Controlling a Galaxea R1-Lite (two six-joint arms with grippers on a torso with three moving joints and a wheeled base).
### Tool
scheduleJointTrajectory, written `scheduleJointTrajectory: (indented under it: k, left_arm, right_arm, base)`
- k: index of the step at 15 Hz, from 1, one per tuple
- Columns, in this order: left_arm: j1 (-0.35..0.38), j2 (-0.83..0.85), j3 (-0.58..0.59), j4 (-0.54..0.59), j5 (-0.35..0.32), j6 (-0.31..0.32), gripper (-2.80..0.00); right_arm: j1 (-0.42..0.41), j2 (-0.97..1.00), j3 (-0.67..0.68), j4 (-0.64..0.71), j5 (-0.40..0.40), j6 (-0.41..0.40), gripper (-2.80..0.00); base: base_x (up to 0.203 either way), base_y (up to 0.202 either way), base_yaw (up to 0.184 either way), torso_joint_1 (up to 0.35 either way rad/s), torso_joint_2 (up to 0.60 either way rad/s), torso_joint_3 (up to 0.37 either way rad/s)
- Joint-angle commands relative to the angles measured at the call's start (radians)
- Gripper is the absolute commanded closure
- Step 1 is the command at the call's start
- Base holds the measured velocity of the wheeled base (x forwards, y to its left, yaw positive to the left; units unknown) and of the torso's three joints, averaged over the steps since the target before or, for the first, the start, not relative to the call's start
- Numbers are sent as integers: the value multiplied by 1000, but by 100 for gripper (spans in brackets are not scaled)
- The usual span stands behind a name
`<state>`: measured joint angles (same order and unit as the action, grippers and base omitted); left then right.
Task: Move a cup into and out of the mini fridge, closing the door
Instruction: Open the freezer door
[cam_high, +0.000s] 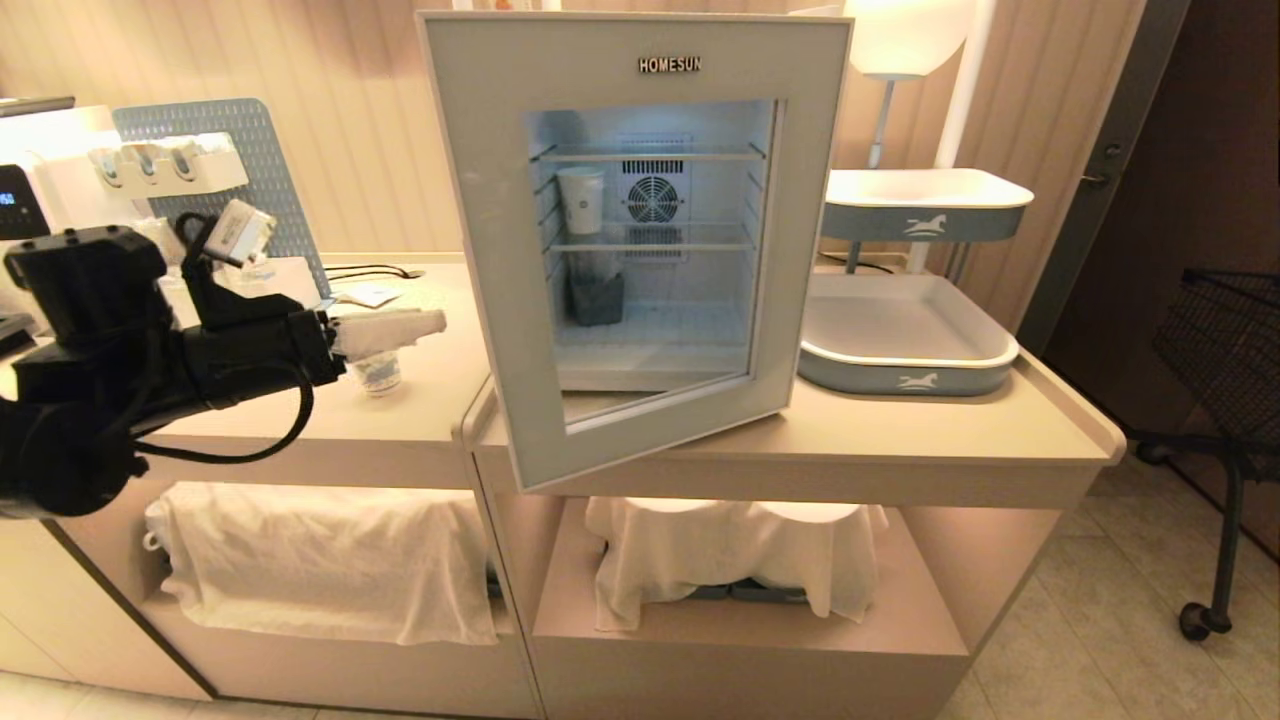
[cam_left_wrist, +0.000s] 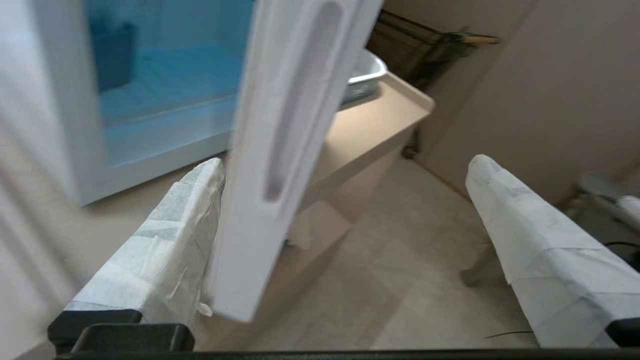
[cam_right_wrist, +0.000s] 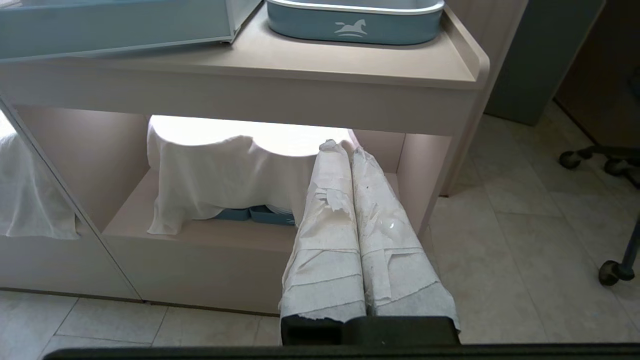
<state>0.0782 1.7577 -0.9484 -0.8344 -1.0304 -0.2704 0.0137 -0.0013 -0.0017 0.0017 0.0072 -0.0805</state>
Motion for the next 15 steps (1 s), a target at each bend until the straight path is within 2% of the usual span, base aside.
scheduleJointTrajectory:
  k: [1,2,7,8,11,13,14,15]
  left_arm:
    - [52,-40,21,3,-4,27,-280]
    - [82,-40,14,19,-4,57,0]
    - [136,3,-62,136,-5,267,0]
    - [136,24,-90,155,-3,295,0]
    - [132,90,-200,237,5,328,0]
    - [106,139,-303,305,73,326,0]
    - [76,164,-348,360,163,328,0]
    - [49,191,-402,421,293,326,0]
  right_arm:
    - [1,0,0,0,0,-1,0]
    - [1,0,0,0,0,-1,0]
    - [1,0,0,0,0,-1,0]
    - [-1,0,0,0,0,-1,0]
    - [0,0,0,0,0,-1,0]
    - [-1,0,0,0,0,-1,0]
    - [1,0,0,0,0,-1,0]
    - [-1,1,0,0,0,-1,0]
  base:
    - [0,0,0,0,0,0]
    - [0,0,0,0,0,0]
    - [0,0,0,0,0,0]
    - [0,0,0,0,0,0]
    - [0,0,0,0,0,0]
    - [0,0,0,0,0,0]
    - [0,0,0,0,0,0]
    - [0,0,0,0,0,0]
